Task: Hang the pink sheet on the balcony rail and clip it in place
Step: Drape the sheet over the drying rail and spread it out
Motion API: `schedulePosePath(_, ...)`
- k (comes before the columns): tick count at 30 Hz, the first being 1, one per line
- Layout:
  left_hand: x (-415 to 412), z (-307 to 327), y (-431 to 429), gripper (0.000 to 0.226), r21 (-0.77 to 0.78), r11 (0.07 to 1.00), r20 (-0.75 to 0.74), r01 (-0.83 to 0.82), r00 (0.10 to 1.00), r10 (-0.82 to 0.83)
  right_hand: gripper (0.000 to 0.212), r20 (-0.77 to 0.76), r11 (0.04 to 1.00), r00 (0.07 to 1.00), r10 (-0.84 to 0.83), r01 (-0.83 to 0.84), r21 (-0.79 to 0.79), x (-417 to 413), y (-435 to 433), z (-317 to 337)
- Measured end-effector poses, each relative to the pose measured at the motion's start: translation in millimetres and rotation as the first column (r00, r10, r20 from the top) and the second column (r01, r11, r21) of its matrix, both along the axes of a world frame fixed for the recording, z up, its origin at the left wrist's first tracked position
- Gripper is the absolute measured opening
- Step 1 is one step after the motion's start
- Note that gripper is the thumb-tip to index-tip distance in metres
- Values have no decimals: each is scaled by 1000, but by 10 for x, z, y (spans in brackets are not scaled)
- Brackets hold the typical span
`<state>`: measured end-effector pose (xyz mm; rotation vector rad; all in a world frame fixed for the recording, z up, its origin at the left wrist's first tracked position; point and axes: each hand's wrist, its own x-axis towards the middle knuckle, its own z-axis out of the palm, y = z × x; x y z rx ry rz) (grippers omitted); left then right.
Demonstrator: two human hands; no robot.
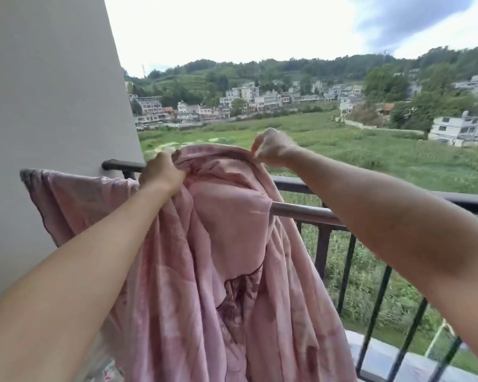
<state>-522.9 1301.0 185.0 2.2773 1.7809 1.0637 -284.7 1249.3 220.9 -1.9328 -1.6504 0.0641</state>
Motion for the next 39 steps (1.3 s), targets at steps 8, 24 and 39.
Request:
schedulePosePath(8,362,-694,-806,36,455,853,-11,257,959,-283,38,-113,830,968,225,-251,-498,300,-519,-256)
schedulePosePath(24,117,-133,-663,15,329,924,426,195,843,-329,8,-157,918,917,367,-385,-100,197,-232,141)
schedulePosePath(39,-318,630,127,19,54,987,554,154,818,-158,23,-252,962,955,155,-88,260,50,-245,978)
